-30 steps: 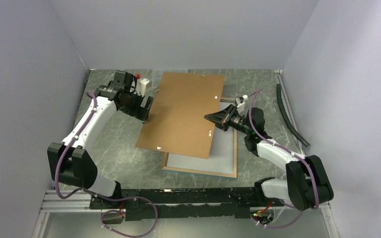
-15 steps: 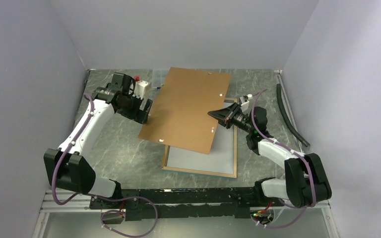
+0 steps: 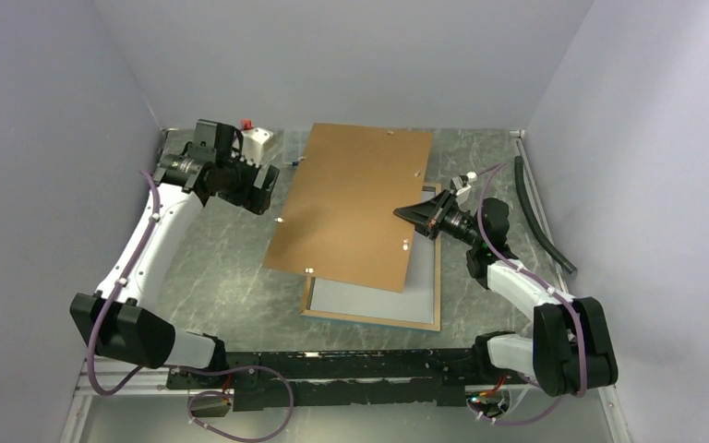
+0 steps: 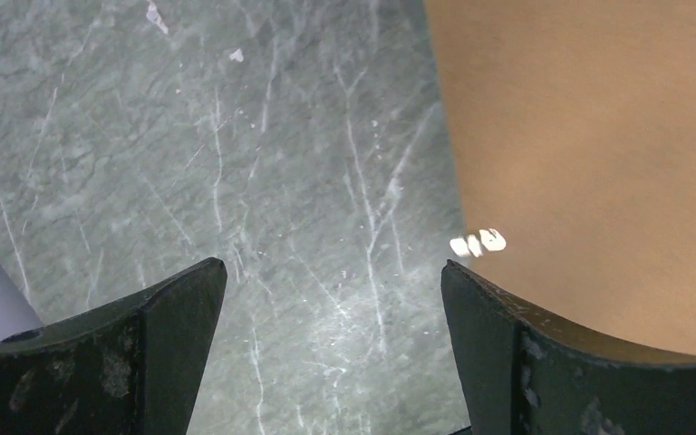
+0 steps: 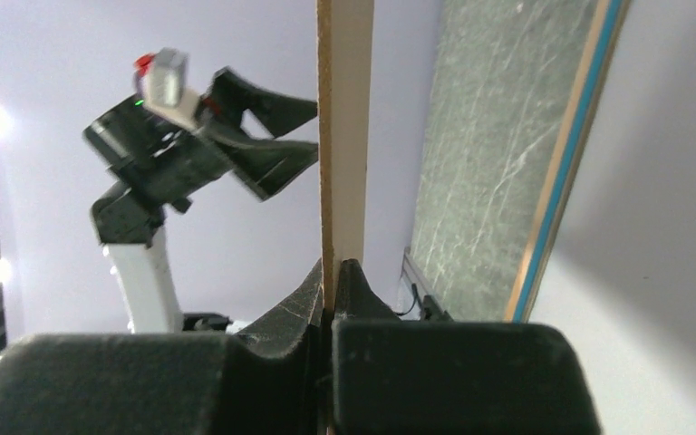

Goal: Put the photo into the frame

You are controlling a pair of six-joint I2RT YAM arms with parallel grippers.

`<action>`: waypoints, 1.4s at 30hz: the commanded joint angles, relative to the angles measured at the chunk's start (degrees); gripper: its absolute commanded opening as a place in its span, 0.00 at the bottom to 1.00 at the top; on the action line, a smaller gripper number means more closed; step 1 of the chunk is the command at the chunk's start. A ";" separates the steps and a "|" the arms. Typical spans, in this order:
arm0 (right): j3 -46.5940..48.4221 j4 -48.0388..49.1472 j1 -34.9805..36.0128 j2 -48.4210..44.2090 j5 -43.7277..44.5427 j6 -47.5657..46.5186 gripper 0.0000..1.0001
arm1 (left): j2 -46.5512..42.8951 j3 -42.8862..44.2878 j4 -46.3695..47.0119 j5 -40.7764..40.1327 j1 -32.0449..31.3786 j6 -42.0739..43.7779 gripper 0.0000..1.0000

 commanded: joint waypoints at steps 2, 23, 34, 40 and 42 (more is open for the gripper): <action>0.39 17.64 0.14 0.00 -5.93 7.48 0.00 | 1.66 -5.65 6.83 -6.54 -0.17 2.49 0.95; 1.68 14.49 1.29 -2.08 2.95 7.69 0.00 | -0.15 -5.27 2.48 0.95 -3.55 -2.29 0.95; -0.57 15.81 1.14 -2.96 8.53 9.32 0.00 | -2.19 -9.10 1.88 1.22 -4.31 -2.01 0.95; -1.70 11.21 1.15 -6.04 12.02 7.05 0.00 | -2.48 -9.51 1.57 0.66 -4.39 -2.06 0.95; -1.85 8.36 1.04 -7.26 12.89 5.71 0.00 | -2.46 -9.40 1.40 0.39 -4.39 -2.15 0.95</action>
